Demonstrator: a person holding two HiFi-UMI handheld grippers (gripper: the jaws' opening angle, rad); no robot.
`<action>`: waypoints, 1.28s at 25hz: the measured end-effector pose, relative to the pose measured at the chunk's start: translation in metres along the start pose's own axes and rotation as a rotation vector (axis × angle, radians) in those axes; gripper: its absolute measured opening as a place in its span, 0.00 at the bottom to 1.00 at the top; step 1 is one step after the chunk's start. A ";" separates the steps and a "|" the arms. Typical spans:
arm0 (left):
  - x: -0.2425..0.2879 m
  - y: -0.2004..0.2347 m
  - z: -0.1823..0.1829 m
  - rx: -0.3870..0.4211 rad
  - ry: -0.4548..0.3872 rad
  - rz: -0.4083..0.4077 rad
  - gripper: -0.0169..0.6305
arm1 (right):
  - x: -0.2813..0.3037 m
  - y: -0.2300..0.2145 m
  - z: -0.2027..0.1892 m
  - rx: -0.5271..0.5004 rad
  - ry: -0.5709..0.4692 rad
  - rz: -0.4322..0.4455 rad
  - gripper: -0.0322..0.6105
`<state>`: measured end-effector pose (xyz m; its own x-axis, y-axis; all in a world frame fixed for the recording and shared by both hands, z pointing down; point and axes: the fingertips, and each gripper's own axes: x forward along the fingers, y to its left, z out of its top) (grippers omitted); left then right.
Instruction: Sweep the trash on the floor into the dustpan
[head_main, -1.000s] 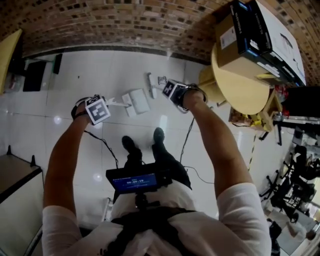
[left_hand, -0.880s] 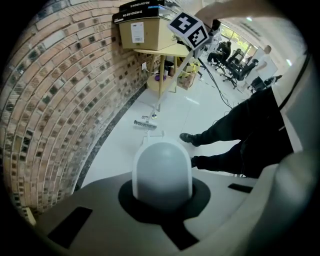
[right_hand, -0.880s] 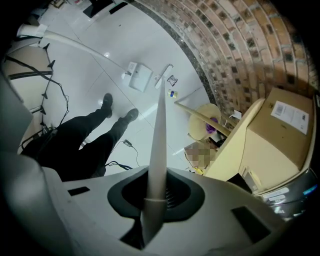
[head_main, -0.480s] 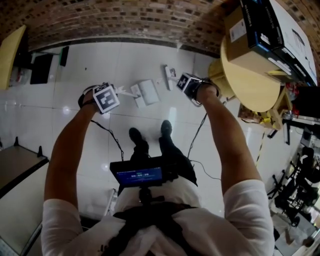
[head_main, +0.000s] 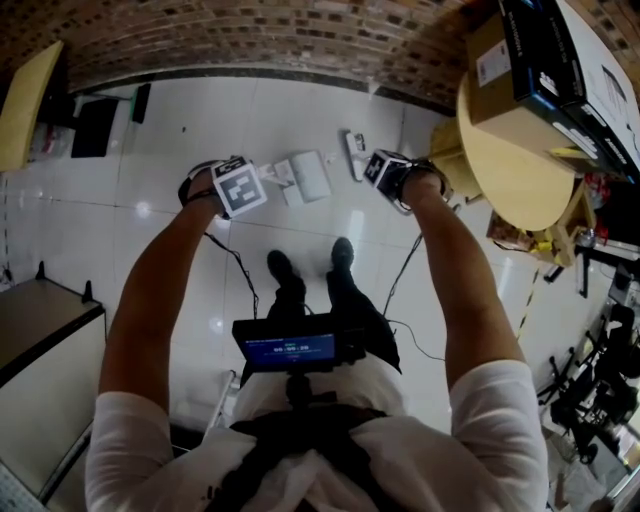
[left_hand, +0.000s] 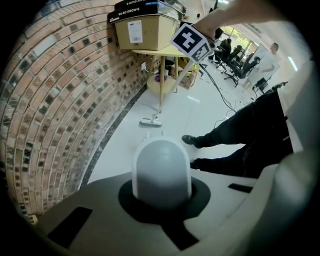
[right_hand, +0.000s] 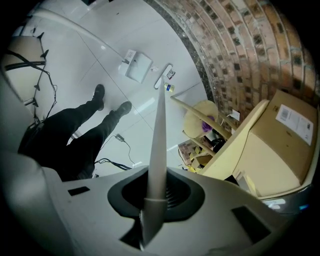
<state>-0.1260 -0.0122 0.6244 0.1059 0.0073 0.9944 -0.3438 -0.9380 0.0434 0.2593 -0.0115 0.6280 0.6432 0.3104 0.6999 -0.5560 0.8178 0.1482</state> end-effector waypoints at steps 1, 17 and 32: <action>0.003 0.000 -0.001 -0.011 -0.001 -0.001 0.03 | -0.006 -0.001 0.001 -0.012 0.000 -0.023 0.12; -0.009 0.029 -0.035 -0.203 -0.038 0.060 0.03 | -0.040 -0.023 0.007 -0.069 0.043 -0.195 0.12; 0.014 -0.012 -0.017 -0.199 0.028 0.099 0.03 | -0.056 -0.040 0.030 -0.073 -0.004 -0.220 0.12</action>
<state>-0.1368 0.0048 0.6396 0.0373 -0.0697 0.9969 -0.5293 -0.8475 -0.0395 0.2301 -0.0765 0.6041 0.7422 0.1191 0.6596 -0.3631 0.8986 0.2463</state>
